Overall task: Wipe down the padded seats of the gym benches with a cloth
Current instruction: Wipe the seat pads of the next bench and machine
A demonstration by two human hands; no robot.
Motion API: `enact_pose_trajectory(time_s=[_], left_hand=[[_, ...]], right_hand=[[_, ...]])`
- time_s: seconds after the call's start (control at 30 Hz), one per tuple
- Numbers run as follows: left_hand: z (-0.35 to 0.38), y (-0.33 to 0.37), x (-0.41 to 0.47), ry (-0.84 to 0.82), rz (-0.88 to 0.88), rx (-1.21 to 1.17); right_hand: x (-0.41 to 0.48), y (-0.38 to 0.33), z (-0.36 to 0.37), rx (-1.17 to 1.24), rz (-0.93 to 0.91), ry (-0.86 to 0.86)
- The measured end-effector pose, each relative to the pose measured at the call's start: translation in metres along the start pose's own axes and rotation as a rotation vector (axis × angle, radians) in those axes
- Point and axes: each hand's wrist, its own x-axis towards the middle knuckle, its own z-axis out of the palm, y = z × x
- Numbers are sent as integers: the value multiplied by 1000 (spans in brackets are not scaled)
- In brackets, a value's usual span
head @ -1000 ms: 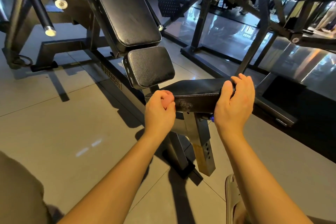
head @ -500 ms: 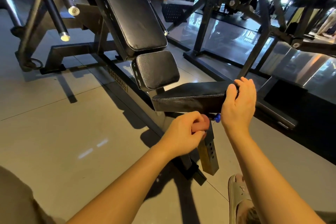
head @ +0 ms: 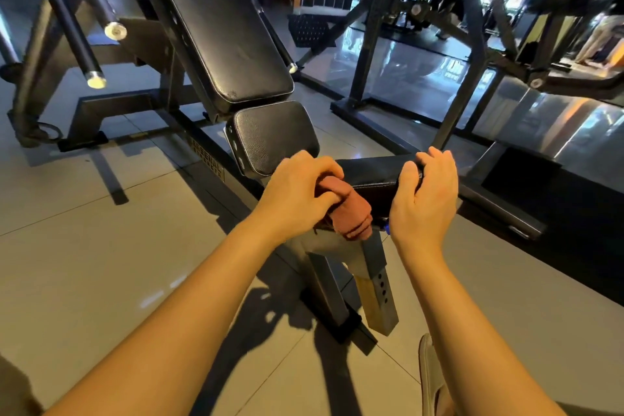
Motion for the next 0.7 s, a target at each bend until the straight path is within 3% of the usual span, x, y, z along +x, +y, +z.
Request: enact_pose_trajectory(time_s=[0.07,0.17,0.37,0.57,0.7], left_hand=[[5,-3,2,125,20,139],[14,2,-8,291,-49,116],[32,32,-18,246,-399,-520],[54,36,-25,383,-332,-438],[50,-5,-34,461,-500,-422]], right_hand=[[-1,1,-1,-9,-2,0],[-1,1,0,-13,-2,9],[0,0,1,-5,-4,21],[0,0,2,-25,3,30],[-1,0,0,-19,5,15]])
